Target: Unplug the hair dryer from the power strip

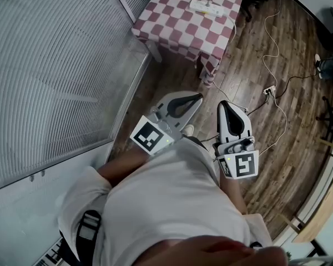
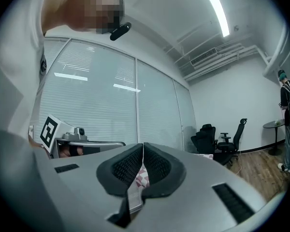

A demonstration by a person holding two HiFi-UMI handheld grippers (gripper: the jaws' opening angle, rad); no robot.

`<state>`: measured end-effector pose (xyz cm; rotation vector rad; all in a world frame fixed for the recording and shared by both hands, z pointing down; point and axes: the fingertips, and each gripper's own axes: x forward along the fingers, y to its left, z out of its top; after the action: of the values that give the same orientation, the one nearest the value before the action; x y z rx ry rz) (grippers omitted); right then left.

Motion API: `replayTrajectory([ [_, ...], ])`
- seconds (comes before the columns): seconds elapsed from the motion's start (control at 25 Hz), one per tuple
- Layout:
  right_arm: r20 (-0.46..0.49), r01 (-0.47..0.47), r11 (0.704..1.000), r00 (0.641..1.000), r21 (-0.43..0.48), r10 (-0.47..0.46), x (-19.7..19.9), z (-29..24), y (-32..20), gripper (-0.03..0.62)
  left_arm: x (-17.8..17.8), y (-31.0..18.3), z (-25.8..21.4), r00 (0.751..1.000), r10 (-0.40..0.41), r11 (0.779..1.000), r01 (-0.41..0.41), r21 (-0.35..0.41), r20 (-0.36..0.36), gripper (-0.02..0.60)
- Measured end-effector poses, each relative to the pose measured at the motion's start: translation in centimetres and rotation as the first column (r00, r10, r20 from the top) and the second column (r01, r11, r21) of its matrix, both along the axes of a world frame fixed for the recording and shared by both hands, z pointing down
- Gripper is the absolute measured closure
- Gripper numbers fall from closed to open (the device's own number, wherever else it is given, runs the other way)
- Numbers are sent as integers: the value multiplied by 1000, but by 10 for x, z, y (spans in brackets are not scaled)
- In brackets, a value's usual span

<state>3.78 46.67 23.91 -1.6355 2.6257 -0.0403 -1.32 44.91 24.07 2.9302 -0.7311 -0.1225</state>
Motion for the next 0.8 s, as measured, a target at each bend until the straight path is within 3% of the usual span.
replayTrajectory([
  [0.24,-19,13,1000,1000,-13,-13,20,7,0,562,19,-3,9,999,-31,999,32,-28,18,551],
  [0.8,-35,31,999,999,19,-30,29,4,-28,562,35,-26,5,1000,-25,1000,25,1,15,551],
])
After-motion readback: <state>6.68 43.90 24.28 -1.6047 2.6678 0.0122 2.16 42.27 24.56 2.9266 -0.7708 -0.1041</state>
